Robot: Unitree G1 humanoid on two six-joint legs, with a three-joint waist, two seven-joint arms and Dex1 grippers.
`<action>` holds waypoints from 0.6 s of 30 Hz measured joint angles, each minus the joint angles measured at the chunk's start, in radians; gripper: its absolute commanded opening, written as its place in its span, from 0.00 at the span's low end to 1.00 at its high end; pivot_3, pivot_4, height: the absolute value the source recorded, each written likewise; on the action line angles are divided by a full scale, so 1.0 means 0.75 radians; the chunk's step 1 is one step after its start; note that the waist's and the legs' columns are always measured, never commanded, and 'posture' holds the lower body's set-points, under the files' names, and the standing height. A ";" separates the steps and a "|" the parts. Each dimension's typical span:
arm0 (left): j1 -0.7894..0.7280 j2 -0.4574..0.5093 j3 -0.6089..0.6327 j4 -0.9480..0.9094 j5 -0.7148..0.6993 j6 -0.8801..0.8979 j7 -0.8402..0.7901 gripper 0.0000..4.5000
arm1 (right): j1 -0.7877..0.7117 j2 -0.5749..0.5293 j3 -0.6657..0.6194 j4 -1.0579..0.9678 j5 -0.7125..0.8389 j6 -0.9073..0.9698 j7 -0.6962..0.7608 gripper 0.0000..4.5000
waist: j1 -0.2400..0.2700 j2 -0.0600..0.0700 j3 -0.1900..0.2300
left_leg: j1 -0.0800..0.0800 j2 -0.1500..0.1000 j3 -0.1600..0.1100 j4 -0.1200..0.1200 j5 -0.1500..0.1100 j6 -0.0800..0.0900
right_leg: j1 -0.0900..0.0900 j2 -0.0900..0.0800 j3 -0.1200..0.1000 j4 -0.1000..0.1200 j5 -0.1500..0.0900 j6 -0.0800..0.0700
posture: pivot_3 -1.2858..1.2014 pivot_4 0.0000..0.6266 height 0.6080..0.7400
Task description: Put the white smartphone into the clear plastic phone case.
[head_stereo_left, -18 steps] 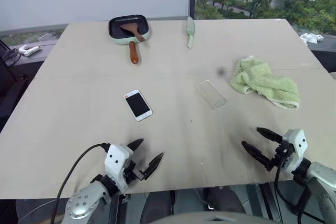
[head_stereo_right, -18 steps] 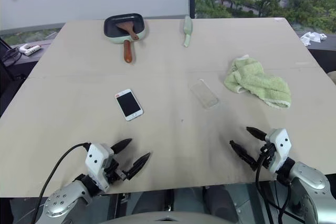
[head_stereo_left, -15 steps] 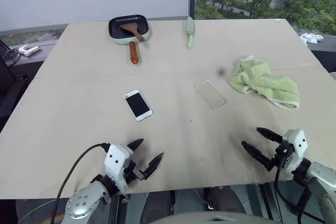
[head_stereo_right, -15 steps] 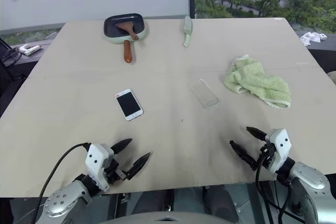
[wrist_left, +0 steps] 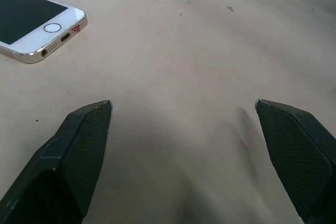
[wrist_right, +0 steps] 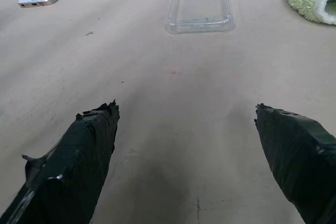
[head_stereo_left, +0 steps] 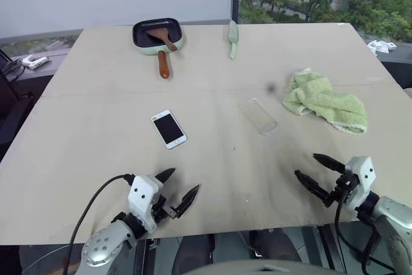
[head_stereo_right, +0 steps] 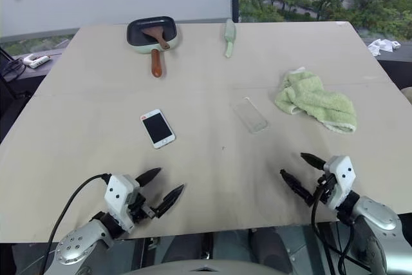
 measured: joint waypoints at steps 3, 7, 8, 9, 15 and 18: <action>-0.001 0.000 0.000 0.001 0.000 -0.001 -0.002 1.00 | -0.003 0.002 0.006 0.000 -0.012 -0.001 -0.006 0.99 | 0.000 0.000 0.000 | 0.000 0.000 0.000 0.000 0.000 0.000 | 0.000 0.000 0.000 0.000 0.000 0.000 | 0.52 0.24 1.00; -0.007 0.010 0.002 0.007 0.000 -0.007 -0.010 1.00 | -0.019 0.006 0.018 -0.002 -0.021 -0.003 -0.021 0.99 | 0.000 0.000 0.000 | 0.000 0.000 0.000 0.000 0.000 0.000 | 0.000 0.000 0.000 0.000 0.000 0.000 | 0.52 0.24 1.00; -0.008 0.014 0.002 0.008 0.000 -0.008 -0.014 1.00 | -0.024 0.007 0.019 -0.003 -0.021 -0.001 -0.023 0.99 | 0.000 0.000 0.000 | 0.000 0.000 0.000 0.000 0.000 0.000 | 0.000 0.000 0.000 0.000 0.000 0.000 | 0.52 0.24 1.00; -0.012 0.025 0.005 0.014 0.001 -0.011 -0.021 1.00 | -0.041 0.009 0.021 -0.010 -0.021 0.001 -0.031 0.99 | 0.000 0.000 0.000 | 0.000 0.000 0.000 0.000 0.000 0.000 | 0.000 0.000 0.000 0.000 0.000 0.000 | 0.52 0.24 1.00; -0.168 0.318 0.201 0.011 -0.120 0.031 -0.236 1.00 | -0.438 0.069 0.250 -0.059 -0.169 0.193 -0.226 0.99 | -0.006 0.001 0.001 | 0.001 0.002 0.000 0.001 0.001 -0.001 | -0.001 0.002 0.000 0.004 0.000 -0.001 | 0.52 0.24 1.00; -0.222 0.420 0.259 0.005 -0.198 0.097 -0.314 1.00 | -0.656 0.157 0.326 0.052 -0.263 0.289 -0.351 0.99 | -0.005 0.001 0.002 | -0.001 0.001 0.001 0.001 0.001 -0.002 | -0.003 0.001 0.000 0.004 0.000 -0.001 | 0.52 0.24 1.00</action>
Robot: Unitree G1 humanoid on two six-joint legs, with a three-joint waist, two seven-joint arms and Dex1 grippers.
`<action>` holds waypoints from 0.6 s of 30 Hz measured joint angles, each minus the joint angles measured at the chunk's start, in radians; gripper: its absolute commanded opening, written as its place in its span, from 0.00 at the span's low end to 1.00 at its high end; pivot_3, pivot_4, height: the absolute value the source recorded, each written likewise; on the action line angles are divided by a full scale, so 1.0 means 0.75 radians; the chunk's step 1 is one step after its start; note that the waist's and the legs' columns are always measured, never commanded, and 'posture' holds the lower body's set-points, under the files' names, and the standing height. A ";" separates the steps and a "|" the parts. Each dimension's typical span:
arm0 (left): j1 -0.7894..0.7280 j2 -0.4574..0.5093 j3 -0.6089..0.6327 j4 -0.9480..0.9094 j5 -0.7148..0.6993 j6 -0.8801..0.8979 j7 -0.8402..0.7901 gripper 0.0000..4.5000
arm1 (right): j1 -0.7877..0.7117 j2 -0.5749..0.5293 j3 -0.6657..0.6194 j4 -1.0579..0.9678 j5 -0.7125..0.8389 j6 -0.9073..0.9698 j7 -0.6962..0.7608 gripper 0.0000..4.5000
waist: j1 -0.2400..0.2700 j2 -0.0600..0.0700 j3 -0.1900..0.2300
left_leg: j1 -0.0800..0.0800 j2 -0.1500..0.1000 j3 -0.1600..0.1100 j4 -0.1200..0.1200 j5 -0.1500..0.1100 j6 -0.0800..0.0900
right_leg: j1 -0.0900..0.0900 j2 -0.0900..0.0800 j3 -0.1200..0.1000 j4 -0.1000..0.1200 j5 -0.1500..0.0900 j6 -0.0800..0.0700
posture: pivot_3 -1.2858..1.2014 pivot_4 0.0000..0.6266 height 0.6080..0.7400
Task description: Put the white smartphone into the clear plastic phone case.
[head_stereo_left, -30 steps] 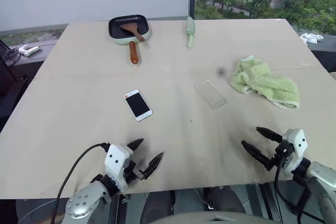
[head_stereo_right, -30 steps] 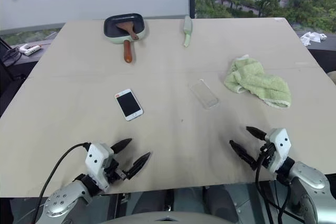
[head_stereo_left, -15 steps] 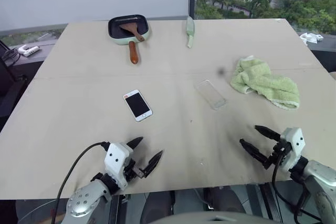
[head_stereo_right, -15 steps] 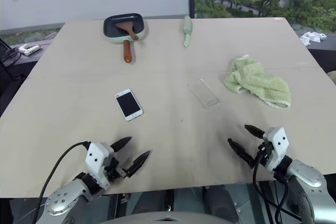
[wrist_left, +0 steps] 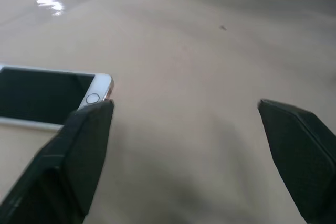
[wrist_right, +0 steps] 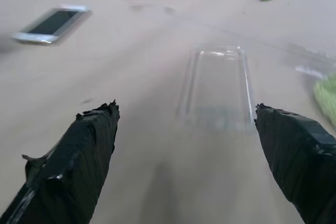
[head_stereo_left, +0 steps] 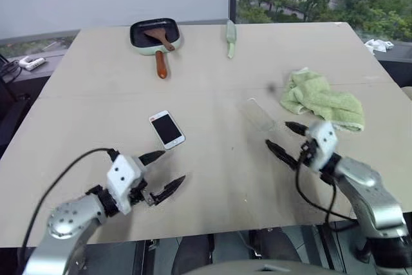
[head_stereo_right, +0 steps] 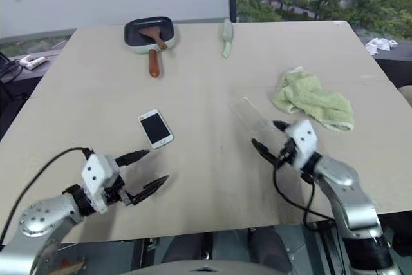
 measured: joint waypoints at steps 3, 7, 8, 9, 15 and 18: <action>-0.028 0.059 0.073 -0.028 -0.079 0.062 -0.047 1.00 | -0.123 0.068 0.033 0.057 -0.026 0.073 -0.069 0.99 | 0.008 0.001 0.000 | -0.003 -0.001 -0.001 0.000 0.000 -0.001 | -0.002 -0.002 -0.002 0.000 0.002 0.004 | 0.52 0.24 1.00; -0.048 0.108 0.137 -0.039 -0.159 0.143 -0.089 1.00 | -0.177 0.090 0.101 0.114 -0.073 0.112 -0.081 0.99 | 0.006 0.001 0.001 | -0.006 -0.002 -0.002 -0.004 0.000 -0.001 | -0.004 -0.003 -0.004 -0.003 0.002 0.006 | 0.52 0.24 1.00; -0.048 0.119 0.156 -0.048 -0.173 0.158 -0.101 1.00 | -0.181 0.080 0.126 0.116 -0.083 0.143 -0.074 0.99 | 0.003 0.001 0.001 | -0.006 -0.002 -0.002 -0.004 0.000 -0.001 | -0.004 -0.004 -0.004 -0.004 0.002 0.006 | 0.52 0.24 1.00; -0.048 0.130 0.165 -0.057 -0.182 0.168 -0.111 1.00 | -0.182 0.074 0.143 0.118 -0.088 0.172 -0.070 0.99 | 0.002 0.001 0.001 | -0.006 -0.002 -0.002 -0.004 0.000 -0.001 | -0.004 -0.004 -0.004 -0.004 0.002 0.006 | 0.52 0.24 1.00; -0.039 0.150 0.205 -0.075 -0.215 0.213 -0.172 1.00 | -0.280 0.090 0.198 0.144 -0.133 0.460 -0.131 0.99 | -0.003 0.002 0.001 | -0.003 -0.002 -0.001 -0.004 0.001 -0.001 | -0.004 -0.003 -0.003 0.000 0.001 0.003 | 0.52 0.24 1.00; -0.034 0.160 0.219 -0.075 -0.221 0.230 -0.199 1.00 | -0.321 0.100 0.195 0.178 -0.167 0.511 -0.188 0.73 | 0.003 0.001 0.001 | -0.001 -0.003 0.000 -0.003 0.002 -0.003 | -0.001 -0.003 -0.004 0.000 0.000 0.001 | 0.52 0.24 1.00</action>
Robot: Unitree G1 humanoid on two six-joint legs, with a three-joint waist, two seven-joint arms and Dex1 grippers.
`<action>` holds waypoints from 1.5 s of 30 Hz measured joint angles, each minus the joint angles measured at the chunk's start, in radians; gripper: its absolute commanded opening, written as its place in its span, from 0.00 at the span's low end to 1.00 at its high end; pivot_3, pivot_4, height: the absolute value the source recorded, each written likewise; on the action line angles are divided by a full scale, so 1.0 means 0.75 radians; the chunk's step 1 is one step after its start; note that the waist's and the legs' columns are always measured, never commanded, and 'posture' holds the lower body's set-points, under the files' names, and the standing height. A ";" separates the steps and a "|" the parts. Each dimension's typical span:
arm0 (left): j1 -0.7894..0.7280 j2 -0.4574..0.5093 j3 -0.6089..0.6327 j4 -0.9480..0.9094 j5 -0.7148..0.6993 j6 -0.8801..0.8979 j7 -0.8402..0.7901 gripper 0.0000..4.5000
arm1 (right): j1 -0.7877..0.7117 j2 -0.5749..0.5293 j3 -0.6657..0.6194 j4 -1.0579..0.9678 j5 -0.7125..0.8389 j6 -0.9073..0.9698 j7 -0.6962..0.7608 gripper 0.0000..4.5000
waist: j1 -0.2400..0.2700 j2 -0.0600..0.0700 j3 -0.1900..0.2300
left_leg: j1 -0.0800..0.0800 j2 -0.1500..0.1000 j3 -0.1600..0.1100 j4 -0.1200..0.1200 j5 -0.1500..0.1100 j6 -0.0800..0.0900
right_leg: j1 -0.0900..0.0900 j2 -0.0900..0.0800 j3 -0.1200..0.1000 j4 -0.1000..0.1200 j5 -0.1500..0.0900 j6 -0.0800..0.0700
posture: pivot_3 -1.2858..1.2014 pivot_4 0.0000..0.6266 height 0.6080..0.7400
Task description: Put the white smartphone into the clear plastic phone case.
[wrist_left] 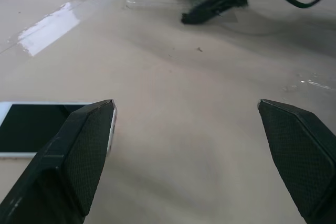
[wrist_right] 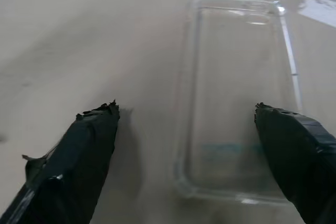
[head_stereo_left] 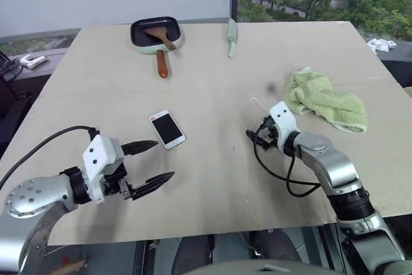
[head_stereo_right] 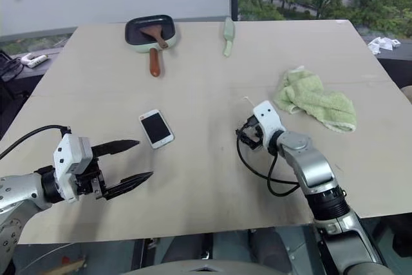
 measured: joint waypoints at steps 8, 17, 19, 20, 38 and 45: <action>-0.030 0.019 0.010 0.003 0.000 0.016 -0.040 1.00 | -0.004 0.001 0.011 -0.003 -0.014 0.003 0.019 0.02 | -0.002 -0.001 0.000 | 0.000 0.000 -0.001 0.001 0.000 0.000 | 0.001 0.000 0.001 0.000 0.000 0.000 | 0.52 0.24 1.00; -0.061 0.019 0.010 0.009 0.013 0.026 -0.042 1.00 | -0.013 -0.090 0.033 -0.018 -0.014 -0.018 0.130 0.02 | 0.000 0.000 0.000 | -0.001 0.000 -0.002 0.000 0.000 0.000 | 0.001 -0.001 0.000 -0.001 0.000 0.000 | 0.52 0.24 1.00; -0.063 0.019 0.010 0.015 0.014 0.027 -0.045 1.00 | -0.011 -0.154 0.055 -0.023 -0.009 -0.064 0.221 0.02 | -0.001 0.000 0.001 | -0.001 0.000 -0.002 0.000 0.000 0.000 | 0.000 -0.001 0.000 -0.002 0.000 0.000 | 0.52 0.24 1.00; -0.065 0.019 0.010 0.021 0.015 0.028 -0.048 1.00 | -0.004 -0.196 0.068 -0.029 0.005 -0.097 0.292 0.02 | -0.001 0.000 0.001 | -0.001 0.000 -0.002 -0.001 0.000 0.000 | 0.000 -0.001 0.000 -0.002 0.000 0.001 | 0.52 0.24 1.00; -0.027 0.020 0.018 0.022 0.017 0.039 -0.063 1.00 | 0.055 -0.468 0.220 0.029 0.031 -0.712 0.976 0.19 | 0.001 -0.001 0.004 | -0.001 0.001 -0.002 0.000 0.000 0.000 | 0.000 0.000 0.000 -0.003 0.000 0.001 | 0.52 0.24 1.00; -0.026 0.020 0.035 0.015 0.016 0.043 -0.064 1.00 | 0.023 -0.462 0.208 0.076 -0.007 -0.723 0.964 0.97 | 0.001 0.000 0.005 | -0.001 0.001 -0.002 -0.001 0.000 0.000 | 0.000 0.000 -0.001 -0.003 0.000 0.001 | 0.52 0.24 1.00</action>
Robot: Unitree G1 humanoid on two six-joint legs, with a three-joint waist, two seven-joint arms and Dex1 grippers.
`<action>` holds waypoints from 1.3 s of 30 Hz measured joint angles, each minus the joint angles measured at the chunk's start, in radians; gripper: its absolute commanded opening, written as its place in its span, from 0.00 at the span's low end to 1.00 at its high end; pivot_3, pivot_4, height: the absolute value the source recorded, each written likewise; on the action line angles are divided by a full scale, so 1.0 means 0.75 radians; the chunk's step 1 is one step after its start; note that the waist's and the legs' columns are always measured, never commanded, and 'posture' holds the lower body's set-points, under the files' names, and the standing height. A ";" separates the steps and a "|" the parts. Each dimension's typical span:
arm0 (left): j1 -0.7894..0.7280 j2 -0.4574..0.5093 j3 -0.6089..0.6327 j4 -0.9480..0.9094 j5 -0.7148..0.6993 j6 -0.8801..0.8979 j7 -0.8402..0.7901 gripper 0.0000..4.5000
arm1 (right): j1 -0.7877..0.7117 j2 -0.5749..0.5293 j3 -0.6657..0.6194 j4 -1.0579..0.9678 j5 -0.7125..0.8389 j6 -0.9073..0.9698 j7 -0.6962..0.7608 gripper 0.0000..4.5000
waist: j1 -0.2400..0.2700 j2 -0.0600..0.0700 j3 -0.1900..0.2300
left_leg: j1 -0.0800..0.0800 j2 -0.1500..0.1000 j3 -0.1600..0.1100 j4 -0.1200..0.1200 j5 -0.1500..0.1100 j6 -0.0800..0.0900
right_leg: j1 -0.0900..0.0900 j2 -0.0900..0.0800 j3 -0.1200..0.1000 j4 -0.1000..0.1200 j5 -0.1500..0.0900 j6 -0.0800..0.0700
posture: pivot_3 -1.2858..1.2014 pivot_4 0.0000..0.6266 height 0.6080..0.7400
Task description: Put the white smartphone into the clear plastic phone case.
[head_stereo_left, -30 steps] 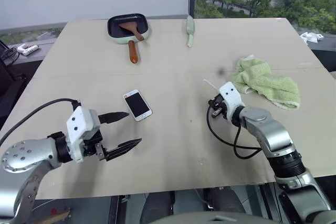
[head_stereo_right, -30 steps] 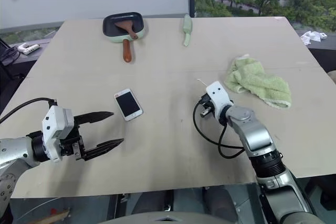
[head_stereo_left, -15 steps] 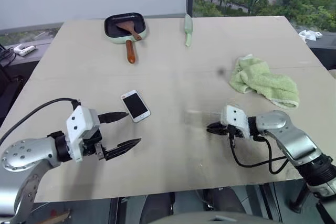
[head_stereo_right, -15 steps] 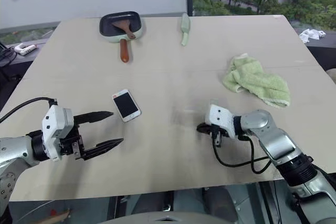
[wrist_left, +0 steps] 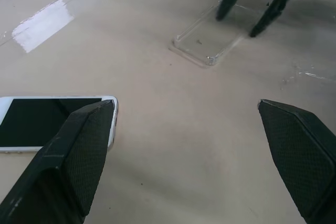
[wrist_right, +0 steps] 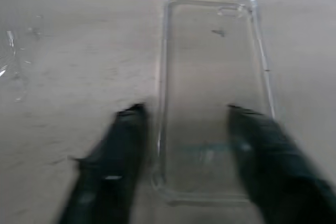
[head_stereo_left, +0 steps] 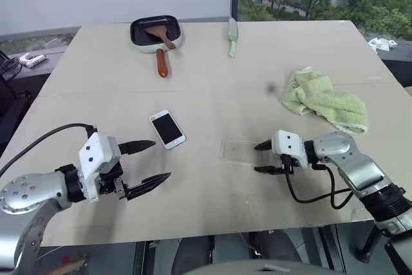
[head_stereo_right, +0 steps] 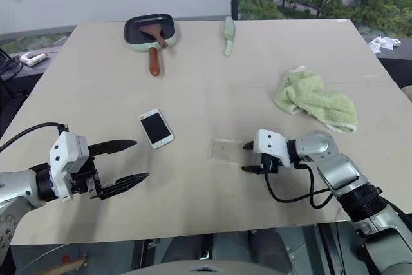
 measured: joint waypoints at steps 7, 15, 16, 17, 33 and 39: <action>-0.022 0.024 0.012 0.074 -0.010 -0.016 -0.082 1.00 | 0.034 -0.053 -0.118 -0.151 0.165 0.142 0.055 0.99 | 0.001 0.000 0.002 | 0.000 0.000 0.000 0.000 0.000 0.000 | 0.000 0.000 -0.001 0.001 0.000 0.000 | 0.52 0.24 1.00; -0.199 0.071 -0.035 0.502 0.135 -0.220 -0.238 1.00 | 0.036 0.099 -0.168 -0.320 0.246 0.324 -0.145 0.99 | -0.001 0.000 0.002 | 0.000 0.000 0.002 0.000 0.000 0.000 | -0.001 0.001 -0.001 0.002 0.000 0.000 | 0.52 0.24 1.00; -0.216 0.069 -0.039 0.527 0.132 -0.221 -0.248 1.00 | 0.033 0.131 -0.165 -0.326 0.237 0.339 -0.185 0.99 | -0.001 0.000 0.002 | -0.001 0.000 0.003 0.000 0.000 0.000 | -0.001 0.001 -0.001 0.002 0.000 0.000 | 0.52 0.24 1.00; -0.232 0.067 -0.039 0.555 0.125 -0.223 -0.261 1.00 | 0.023 0.165 -0.148 -0.332 0.219 0.355 -0.232 0.99 | -0.001 0.000 0.002 | -0.003 0.000 0.002 0.000 0.000 0.000 | -0.004 0.001 -0.001 0.002 0.001 0.002 | 0.52 0.24 1.00; 0.111 -0.021 0.283 0.507 0.132 -0.250 -0.225 1.00 | -0.387 0.811 0.260 0.125 -0.063 0.498 -0.639 0.99 | -0.038 -0.003 0.001 | -0.007 0.007 0.004 0.000 0.000 -0.001 | -0.011 -0.003 0.000 0.005 0.003 0.004 | 0.52 0.24 1.00; 0.158 -0.125 0.271 0.391 0.134 -0.224 -0.107 1.00 | -0.497 0.919 0.231 0.268 -0.083 0.372 -0.637 0.99 | -0.029 -0.004 0.001 | -0.008 0.006 0.000 0.000 0.001 -0.003 | -0.009 -0.004 -0.008 0.004 0.003 0.003 | 0.52 0.24 1.00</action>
